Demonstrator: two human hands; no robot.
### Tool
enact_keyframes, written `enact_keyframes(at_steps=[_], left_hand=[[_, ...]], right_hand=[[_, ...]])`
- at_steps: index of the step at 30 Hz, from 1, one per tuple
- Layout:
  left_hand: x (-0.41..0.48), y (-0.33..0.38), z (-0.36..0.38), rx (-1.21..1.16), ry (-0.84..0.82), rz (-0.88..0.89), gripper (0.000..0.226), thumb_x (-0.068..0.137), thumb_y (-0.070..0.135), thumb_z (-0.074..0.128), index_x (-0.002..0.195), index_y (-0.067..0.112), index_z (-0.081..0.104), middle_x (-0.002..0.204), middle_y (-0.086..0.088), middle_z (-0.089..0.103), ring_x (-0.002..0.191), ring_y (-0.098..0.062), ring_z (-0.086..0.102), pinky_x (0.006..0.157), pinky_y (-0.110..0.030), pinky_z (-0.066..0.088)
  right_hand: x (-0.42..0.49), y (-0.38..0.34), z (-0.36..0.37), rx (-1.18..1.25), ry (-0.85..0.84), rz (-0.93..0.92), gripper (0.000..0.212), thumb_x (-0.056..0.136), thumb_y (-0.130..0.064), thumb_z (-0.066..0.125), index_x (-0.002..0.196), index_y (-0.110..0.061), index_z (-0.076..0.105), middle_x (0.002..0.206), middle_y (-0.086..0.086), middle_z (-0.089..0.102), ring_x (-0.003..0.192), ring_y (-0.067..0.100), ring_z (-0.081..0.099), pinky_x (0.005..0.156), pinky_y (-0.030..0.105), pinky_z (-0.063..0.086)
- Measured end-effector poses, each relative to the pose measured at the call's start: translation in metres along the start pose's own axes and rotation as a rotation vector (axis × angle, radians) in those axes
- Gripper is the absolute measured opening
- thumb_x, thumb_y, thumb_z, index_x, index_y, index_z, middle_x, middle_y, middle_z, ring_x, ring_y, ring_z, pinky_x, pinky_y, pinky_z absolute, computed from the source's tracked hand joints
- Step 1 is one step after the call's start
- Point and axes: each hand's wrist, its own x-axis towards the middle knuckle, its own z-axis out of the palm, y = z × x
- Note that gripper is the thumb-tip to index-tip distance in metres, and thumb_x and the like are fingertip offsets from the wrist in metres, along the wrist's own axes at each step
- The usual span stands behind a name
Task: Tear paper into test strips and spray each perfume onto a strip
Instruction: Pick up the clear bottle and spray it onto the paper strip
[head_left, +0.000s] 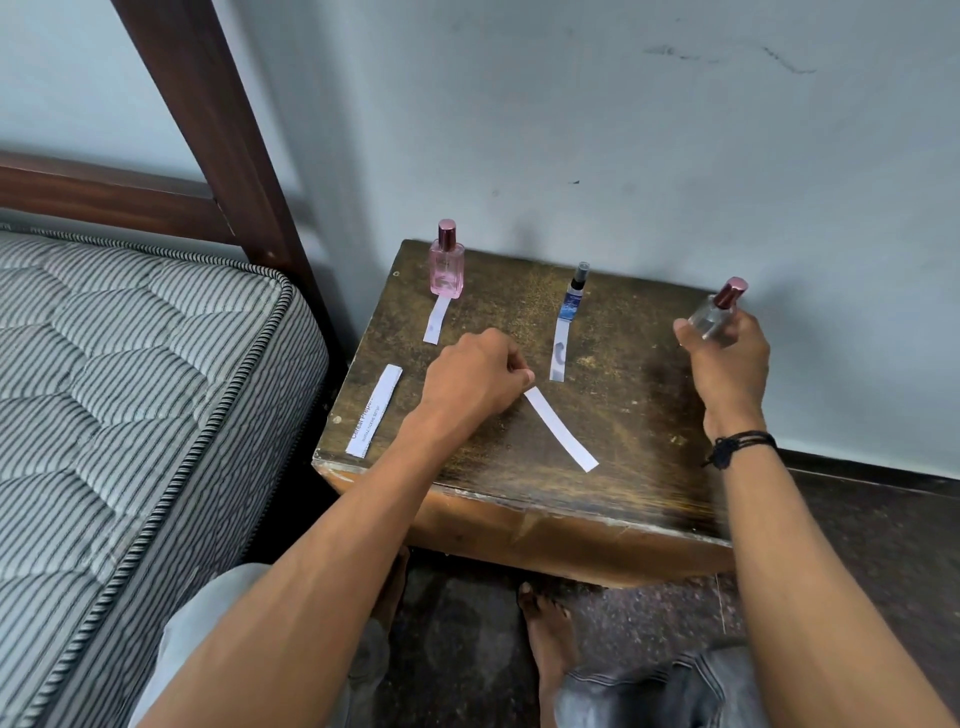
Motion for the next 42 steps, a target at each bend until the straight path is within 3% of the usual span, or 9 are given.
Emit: enact_keyframes(at_steps=[5,10,13,19,22,25,29,35,42], left_hand=[[-0.001,0.001,0.001,0.000,0.003,0.013,0.012,0.087,0.037,0.071,0.092,0.027,0.076,0.092,0.001,0.075,0.088,-0.024,0.069,0.074,-0.035,0.053],[0.000,0.003,0.000,0.007,0.028,0.024,0.012,0.087,0.036,0.070,0.093,0.027,0.076,0.094,0.002,0.075,0.088,-0.023,0.069,0.076,-0.035,0.055],[0.001,0.006,-0.001,-0.044,0.073,0.065,0.011,0.089,0.034,0.068,0.090,0.026,0.075,0.089,0.005,0.073,0.085,-0.020,0.068,0.076,-0.035,0.057],[0.003,0.015,-0.006,-0.246,0.262,0.275,0.006,0.092,0.023,0.068,0.095,0.023,0.074,0.093,0.017,0.063,0.080,0.001,0.061,0.076,-0.023,0.055],[0.002,0.016,-0.008,-0.389,0.318,0.303,0.010,0.092,0.021,0.069,0.100,0.020,0.074,0.098,0.012,0.067,0.083,-0.003,0.064,0.078,-0.023,0.057],[0.000,0.020,-0.011,-0.696,0.220,0.227,0.027,0.089,0.025,0.073,0.115,0.019,0.071,0.106,0.009,0.072,0.095,-0.008,0.068,0.085,-0.031,0.059],[0.000,0.023,-0.017,-0.900,0.105,0.224,0.046,0.089,0.021,0.075,0.132,0.011,0.062,0.119,0.000,0.072,0.108,-0.013,0.069,0.094,-0.030,0.056],[-0.003,0.021,-0.018,-0.892,0.105,0.229,0.030,0.087,0.007,0.075,0.117,0.007,0.070,0.106,-0.009,0.075,0.097,-0.022,0.072,0.087,-0.033,0.059],[0.003,0.009,-0.030,-0.978,0.249,0.198,0.024,0.087,0.006,0.075,0.110,0.002,0.072,0.101,-0.011,0.076,0.094,-0.024,0.074,0.086,-0.035,0.060]], right_hand=[[0.003,0.005,0.003,-0.059,0.013,-0.030,0.021,0.097,-0.032,0.070,0.116,-0.030,0.062,0.112,-0.011,0.064,0.102,0.011,0.061,0.084,0.027,0.041],[-0.001,0.004,0.001,-0.048,0.009,-0.056,0.023,0.099,-0.031,0.067,0.121,-0.026,0.063,0.107,-0.015,0.062,0.102,0.012,0.061,0.072,0.022,0.039],[-0.008,-0.001,0.000,-0.049,-0.015,-0.092,0.021,0.097,-0.034,0.069,0.117,-0.028,0.066,0.109,-0.012,0.066,0.102,0.013,0.062,0.073,0.023,0.040],[-0.031,-0.018,0.011,-0.090,-0.116,-0.248,0.027,0.093,-0.042,0.072,0.117,-0.030,0.069,0.110,-0.011,0.070,0.097,0.003,0.064,0.074,0.019,0.043],[-0.044,-0.025,0.017,-0.117,-0.190,-0.343,0.027,0.088,-0.045,0.077,0.111,-0.035,0.069,0.109,-0.014,0.070,0.097,0.002,0.065,0.081,0.022,0.048],[-0.054,-0.029,0.021,-0.157,-0.287,-0.441,0.029,0.084,-0.045,0.080,0.109,-0.041,0.065,0.103,-0.021,0.067,0.087,-0.007,0.063,0.073,0.008,0.044],[-0.062,-0.026,0.027,-0.200,-0.414,-0.544,0.033,0.082,-0.043,0.083,0.109,-0.029,0.072,0.100,-0.019,0.068,0.086,-0.004,0.064,0.072,0.007,0.045],[-0.072,-0.024,0.034,-0.243,-0.492,-0.594,0.037,0.081,-0.044,0.083,0.111,-0.027,0.069,0.098,-0.015,0.066,0.084,0.003,0.064,0.074,0.029,0.056],[-0.072,-0.026,0.035,-0.274,-0.536,-0.586,0.040,0.083,-0.048,0.082,0.114,-0.026,0.071,0.099,-0.014,0.066,0.086,0.005,0.063,0.074,0.025,0.054]])
